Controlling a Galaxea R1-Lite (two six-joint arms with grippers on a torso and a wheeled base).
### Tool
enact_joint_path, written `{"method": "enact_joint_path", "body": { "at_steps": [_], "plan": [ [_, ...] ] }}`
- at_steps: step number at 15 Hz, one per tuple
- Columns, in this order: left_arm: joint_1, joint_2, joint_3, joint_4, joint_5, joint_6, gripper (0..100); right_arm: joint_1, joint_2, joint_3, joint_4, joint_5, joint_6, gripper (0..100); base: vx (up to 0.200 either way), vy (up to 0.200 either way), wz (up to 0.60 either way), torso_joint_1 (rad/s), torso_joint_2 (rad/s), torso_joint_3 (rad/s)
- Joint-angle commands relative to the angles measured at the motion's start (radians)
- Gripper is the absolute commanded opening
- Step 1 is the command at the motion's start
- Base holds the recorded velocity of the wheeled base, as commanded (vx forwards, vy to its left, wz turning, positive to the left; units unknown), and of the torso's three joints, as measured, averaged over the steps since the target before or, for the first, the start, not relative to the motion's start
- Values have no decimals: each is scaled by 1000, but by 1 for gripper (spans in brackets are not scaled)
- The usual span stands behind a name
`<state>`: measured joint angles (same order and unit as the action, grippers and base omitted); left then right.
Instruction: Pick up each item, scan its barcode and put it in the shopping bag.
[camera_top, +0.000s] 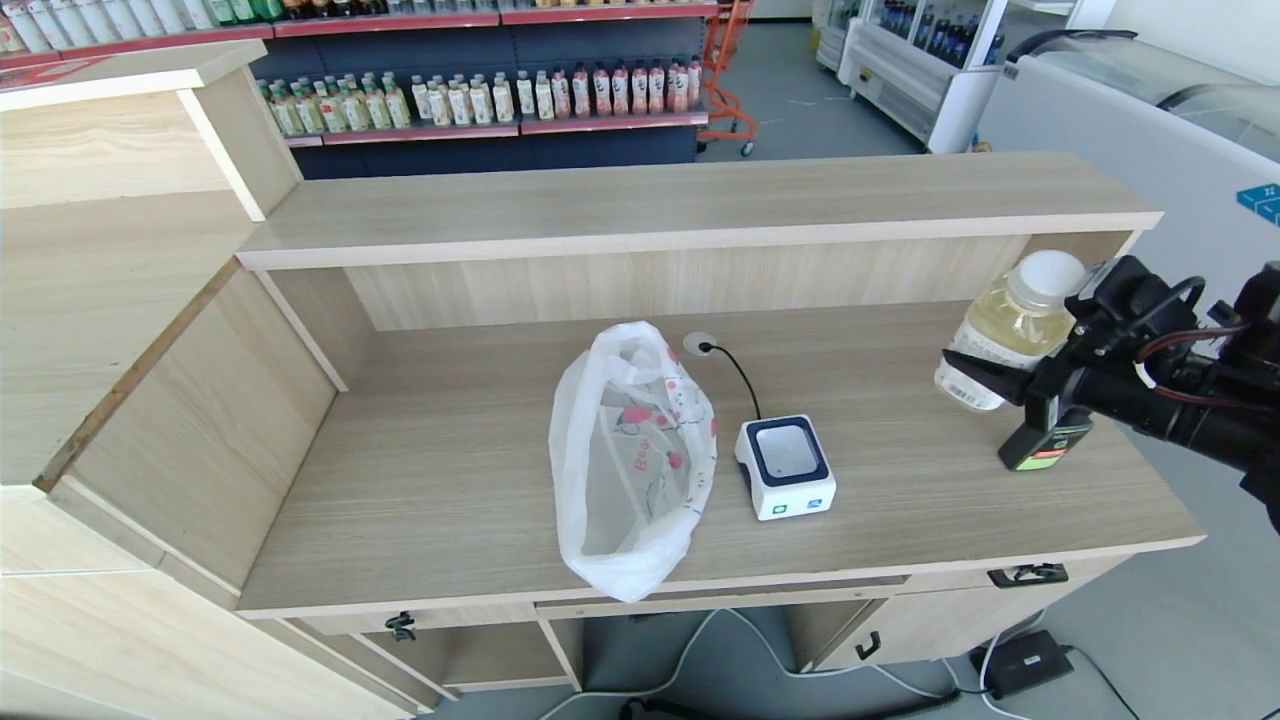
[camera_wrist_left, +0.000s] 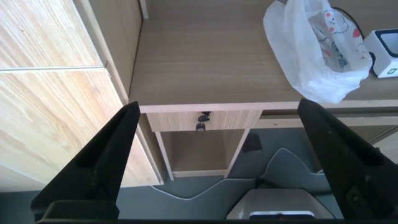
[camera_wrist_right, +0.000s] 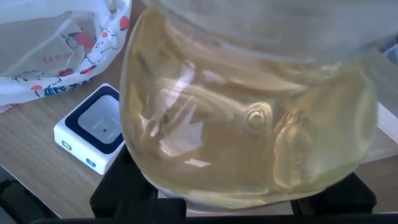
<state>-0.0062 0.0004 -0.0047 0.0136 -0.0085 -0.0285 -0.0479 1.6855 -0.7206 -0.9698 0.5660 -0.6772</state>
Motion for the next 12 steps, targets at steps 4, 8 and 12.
{"method": "enact_joint_path", "body": {
  "at_steps": [4, 8, 12],
  "plan": [
    [0, 0, 0, 0, -1, -2, 100, 28, 137, -77, -43, 8, -133, 0, 0, 0, 0, 0, 0, 0],
    [0, 0, 0, -1, -1, -1, 100, 59, 161, -109, -44, 5, -139, 0, 0, 100, 0, 0, 0, 1],
    [0, 0, 0, -1, 1, -2, 100, 72, 187, -132, -44, 8, -186, 0, 0, 50, 0, 1, 1, 2]
  ]
}}
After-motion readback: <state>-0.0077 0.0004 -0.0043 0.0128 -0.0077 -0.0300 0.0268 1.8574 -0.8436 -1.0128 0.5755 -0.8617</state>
